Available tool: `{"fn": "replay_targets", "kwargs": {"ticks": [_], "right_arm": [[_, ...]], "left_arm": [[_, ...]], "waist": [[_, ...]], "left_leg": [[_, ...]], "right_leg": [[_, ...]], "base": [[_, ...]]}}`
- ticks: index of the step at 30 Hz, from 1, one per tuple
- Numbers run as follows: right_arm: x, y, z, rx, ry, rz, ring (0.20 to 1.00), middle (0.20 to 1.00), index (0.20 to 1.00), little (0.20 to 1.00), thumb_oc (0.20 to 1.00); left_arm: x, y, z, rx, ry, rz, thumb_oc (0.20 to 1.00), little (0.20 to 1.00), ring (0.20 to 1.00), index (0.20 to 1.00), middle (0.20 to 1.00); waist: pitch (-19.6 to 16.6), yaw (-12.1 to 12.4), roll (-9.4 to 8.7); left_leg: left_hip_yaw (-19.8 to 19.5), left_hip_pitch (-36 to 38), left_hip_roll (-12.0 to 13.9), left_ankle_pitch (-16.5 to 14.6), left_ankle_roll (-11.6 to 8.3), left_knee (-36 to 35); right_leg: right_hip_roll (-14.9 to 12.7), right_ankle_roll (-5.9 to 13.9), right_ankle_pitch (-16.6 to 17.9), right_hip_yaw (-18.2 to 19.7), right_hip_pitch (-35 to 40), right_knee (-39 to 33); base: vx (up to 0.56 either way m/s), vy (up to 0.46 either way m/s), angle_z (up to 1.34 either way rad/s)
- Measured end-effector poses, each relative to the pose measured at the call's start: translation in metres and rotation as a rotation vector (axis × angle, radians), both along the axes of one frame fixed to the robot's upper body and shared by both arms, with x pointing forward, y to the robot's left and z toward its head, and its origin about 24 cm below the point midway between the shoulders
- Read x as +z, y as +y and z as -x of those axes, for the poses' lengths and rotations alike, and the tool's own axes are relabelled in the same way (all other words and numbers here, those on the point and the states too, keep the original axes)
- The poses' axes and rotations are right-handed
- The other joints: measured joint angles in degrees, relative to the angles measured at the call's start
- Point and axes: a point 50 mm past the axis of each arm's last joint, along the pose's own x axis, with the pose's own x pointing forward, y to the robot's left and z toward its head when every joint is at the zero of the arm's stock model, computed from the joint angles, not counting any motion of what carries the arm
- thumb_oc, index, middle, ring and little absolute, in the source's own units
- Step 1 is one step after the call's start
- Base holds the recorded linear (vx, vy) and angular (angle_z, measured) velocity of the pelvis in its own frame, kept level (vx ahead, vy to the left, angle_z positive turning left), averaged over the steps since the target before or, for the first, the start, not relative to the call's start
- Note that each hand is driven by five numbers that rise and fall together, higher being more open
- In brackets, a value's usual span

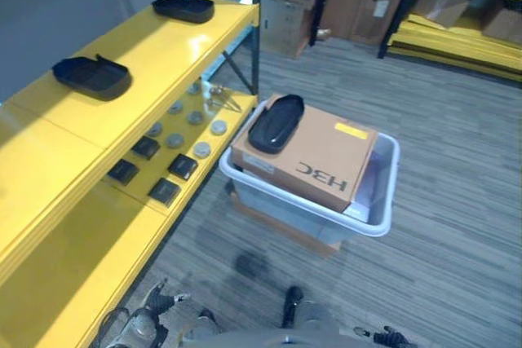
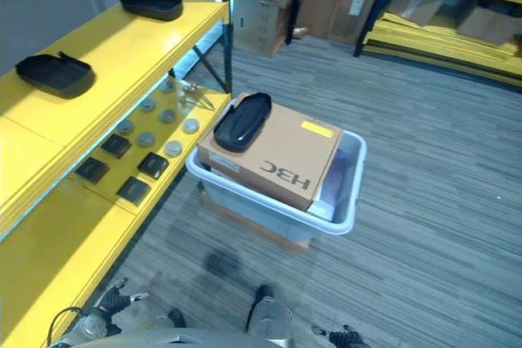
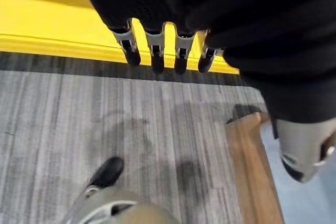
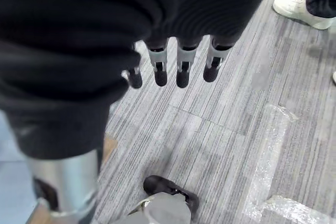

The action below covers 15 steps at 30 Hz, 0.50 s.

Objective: Move parts from the plastic box to the shelf.

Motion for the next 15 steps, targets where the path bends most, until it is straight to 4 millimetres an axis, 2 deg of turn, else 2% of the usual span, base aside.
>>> {"fn": "replay_targets", "kwargs": {"ticks": [5, 6, 7, 8, 9, 10, 11, 12, 14, 15], "right_arm": [[-0.002, 0.007, 0.003, -0.001, 0.001, -0.015, 1.000, 1.000, 1.000, 1.000, 1.000], [-0.002, 0.008, -0.004, 0.000, -0.011, -0.018, 1.000, 1.000, 1.000, 1.000, 1.000], [-0.002, 0.009, -0.006, 0.000, -0.015, -0.022, 1.000, 1.000, 1.000, 1.000, 1.000], [-0.001, 0.007, -0.010, 0.004, -0.026, -0.015, 1.000, 1.000, 1.000, 1.000, 1.000], [0.001, 0.004, -0.014, 0.008, -0.037, -0.006, 1.000, 1.000, 1.000, 1.000, 1.000], [0.003, 0.002, -0.016, 0.013, -0.043, 0.002, 1.000, 1.000, 1.000, 1.000, 1.000], [0.005, -0.002, -0.019, 0.030, -0.038, 0.015, 1.000, 1.000, 1.000, 1.000, 1.000], [0.010, -0.010, -0.031, 0.070, -0.035, 0.047, 1.000, 1.000, 1.000, 1.000, 1.000], [0.017, -0.019, -0.045, 0.083, -0.061, 0.072, 1.000, 1.000, 1.000, 1.000, 1.000], [0.018, -0.019, -0.047, 0.084, -0.065, 0.074, 1.000, 1.000, 1.000, 1.000, 1.000]], "left_arm": [[-0.001, 0.000, 0.002, 0.002, 0.002, -0.009, 1.000, 1.000, 1.000, 1.000, 1.000], [0.000, 0.005, 0.001, 0.015, -0.002, -0.029, 1.000, 1.000, 1.000, 1.000, 1.000], [0.001, 0.010, -0.001, 0.022, -0.002, -0.044, 1.000, 1.000, 1.000, 1.000, 1.000], [0.001, 0.012, -0.001, 0.028, 0.006, -0.051, 1.000, 1.000, 1.000, 1.000, 1.000], [0.001, 0.012, 0.001, 0.034, 0.008, -0.049, 1.000, 1.000, 1.000, 1.000, 1.000], [0.000, 0.012, 0.005, 0.049, 0.015, -0.044, 1.000, 1.000, 1.000, 1.000, 1.000], [-0.001, 0.011, 0.006, 0.060, 0.016, -0.040, 1.000, 1.000, 1.000, 1.000, 1.000], [-0.001, 0.009, 0.006, 0.057, 0.012, -0.031, 1.000, 1.000, 1.000, 1.000, 1.000], [-0.001, 0.009, 0.009, 0.060, 0.016, -0.032, 1.000, 1.000, 1.000, 1.000, 1.000], [-0.001, 0.010, 0.010, 0.067, 0.017, -0.030, 1.000, 1.000, 1.000, 1.000, 1.000]], "waist": [[-0.4, -1.0, -0.09], [-0.3, -1.0, -0.78], [-0.2, -0.6, -1.59], [-0.2, 0.2, -1.76], [-0.2, 1.4, -1.63], [-0.1, 1.9, -1.36], [0.4, 1.9, -1.90], [0.4, 2.5, -2.01], [0.9, 2.0, -0.62], [1.1, 1.6, -0.10]], "left_leg": [[2.0, -0.9, 2.2, 1.1, 0.38, 3.1], [1.3, -1.9, 2.7, 4.0, -2.97, 5.5], [-0.2, -4.0, 3.4, 4.9, -4.52, 10.1], [-2.1, -6.5, 4.9, 6.4, -5.34, 15.5], [-4.0, -7.9, 5.7, 8.1, -5.60, 18.9], [-7.1, -9.8, 6.2, 9.9, -5.51, 22.6], [-11.6, -13.8, 6.0, 12.3, -6.02, 28.4], [-13.7, -15.6, 3.3, 7.5, -5.09, 25.6], [-12.3, -14.7, 2.0, 7.4, -5.14, 13.4], [-12.3, -13.5, 1.5, 7.5, -5.36, 7.3]], "right_leg": [[0.9, -3.66, -4.5, -0.4, -2.9, 6.0], [0.9, -4.09, -6.4, -0.7, -3.8, 7.9], [0.6, -4.92, -6.7, 0.0, -3.7, 7.5], [1.9, -6.28, -6.3, 0.6, -2.9, 5.7], [3.1, -6.81, -5.1, 1.1, -1.7, 3.9], [4.1, -7.86, -4.2, 1.5, -0.4, 2.4], [4.9, -9.28, -3.1, 2.5, 0.5, 0.7], [5.1, -8.11, -1.2, 3.7, 0.7, -2.3], [7.3, -7.94, 0.9, 5.1, 2.7, -7.3], [8.5, -7.19, 1.7, 5.9, 4.2, -10.0]], "base": [[0.10, -0.278, -0.03], [0.07, -0.287, 0.01], [0.06, -0.207, -0.15], [0.04, -0.072, -0.41], [-0.01, -0.013, -0.47], [0.00, 0.075, -0.35], [0.04, 0.163, -0.49], [0.17, 0.254, -0.62], [0.24, 0.284, -0.54], [0.17, 0.178, -0.31]]}}
